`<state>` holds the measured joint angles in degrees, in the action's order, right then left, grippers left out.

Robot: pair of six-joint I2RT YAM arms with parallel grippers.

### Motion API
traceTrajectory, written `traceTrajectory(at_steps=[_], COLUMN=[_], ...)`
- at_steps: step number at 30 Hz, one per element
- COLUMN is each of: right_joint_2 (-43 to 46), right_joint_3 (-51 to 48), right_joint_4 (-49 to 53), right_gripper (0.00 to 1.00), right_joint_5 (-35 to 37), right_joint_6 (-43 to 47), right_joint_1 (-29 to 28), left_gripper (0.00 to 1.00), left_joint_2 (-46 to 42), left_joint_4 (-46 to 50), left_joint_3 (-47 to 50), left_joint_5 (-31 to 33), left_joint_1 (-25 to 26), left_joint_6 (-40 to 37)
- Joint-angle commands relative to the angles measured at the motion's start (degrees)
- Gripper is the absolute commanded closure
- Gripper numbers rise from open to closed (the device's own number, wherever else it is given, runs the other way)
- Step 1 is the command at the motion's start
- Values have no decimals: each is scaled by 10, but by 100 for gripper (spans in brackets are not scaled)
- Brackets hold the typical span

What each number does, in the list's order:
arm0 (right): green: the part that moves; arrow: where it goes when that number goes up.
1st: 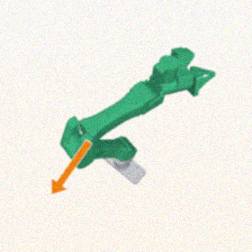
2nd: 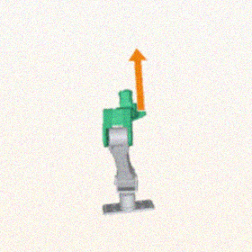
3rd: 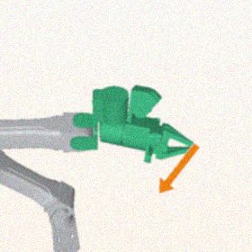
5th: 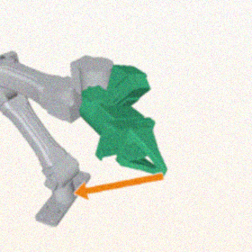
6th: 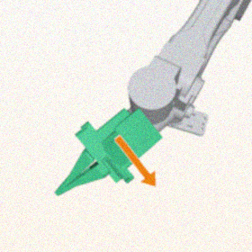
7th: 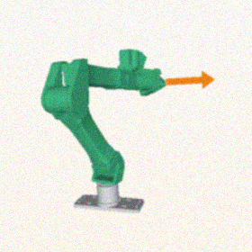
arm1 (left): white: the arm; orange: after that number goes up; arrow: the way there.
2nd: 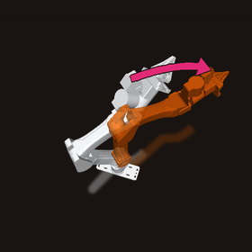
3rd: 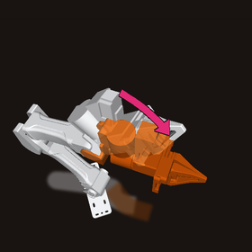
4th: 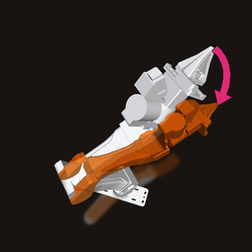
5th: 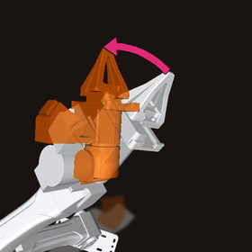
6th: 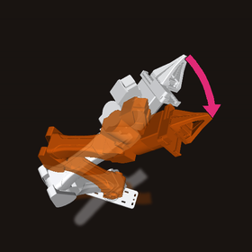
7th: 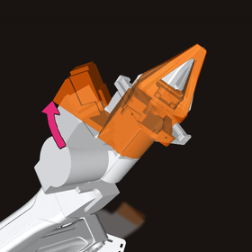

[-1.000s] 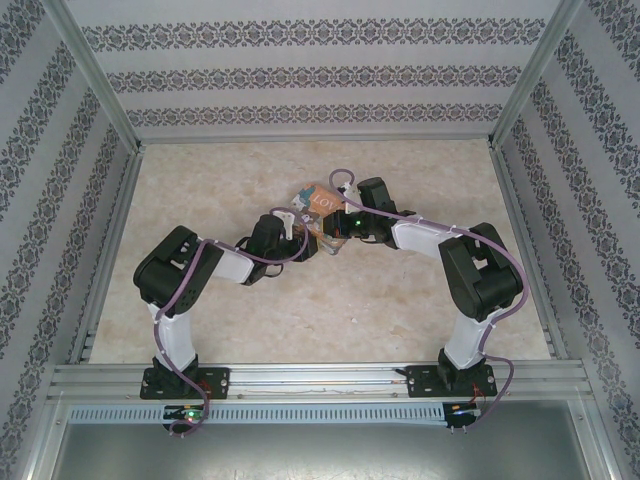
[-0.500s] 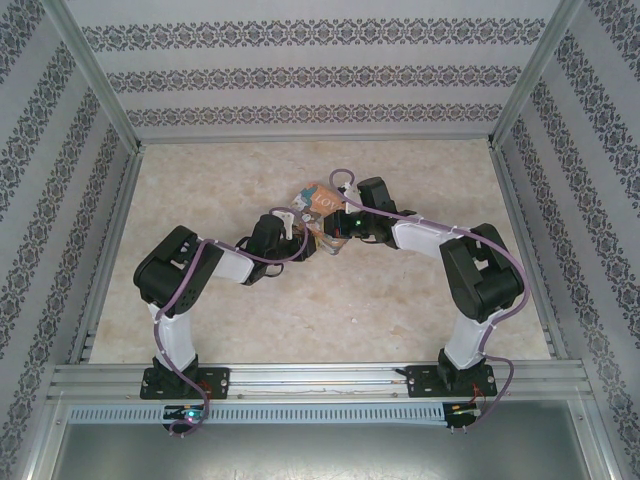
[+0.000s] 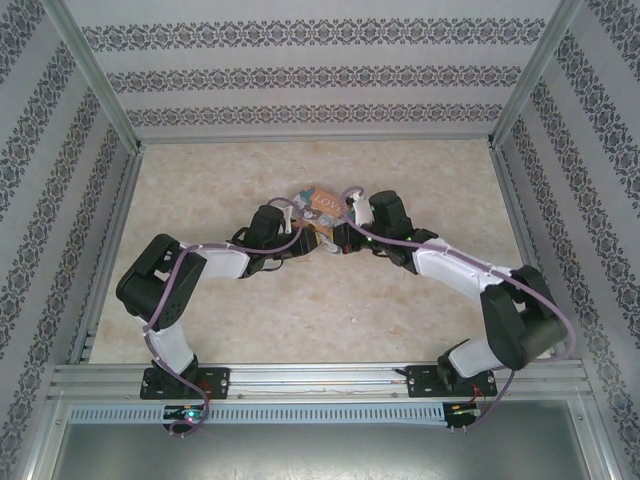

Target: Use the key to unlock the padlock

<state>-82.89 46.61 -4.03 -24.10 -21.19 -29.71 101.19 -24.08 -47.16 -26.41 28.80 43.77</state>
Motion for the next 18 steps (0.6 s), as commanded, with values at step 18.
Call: traceTrajectory(at_steps=[18], right_joint_2=[10], right_joint_3=[-150], right_joint_4=[-136], right_gripper=[100], right_joint_5=[201], right_joint_6=[38], right_joint_1=[-118], left_gripper=[80], left_joint_2=[-58], left_joint_4=[112], left_joint_3=[-42], left_joint_5=[-60], left_joint_1=[6], left_joint_6=[93])
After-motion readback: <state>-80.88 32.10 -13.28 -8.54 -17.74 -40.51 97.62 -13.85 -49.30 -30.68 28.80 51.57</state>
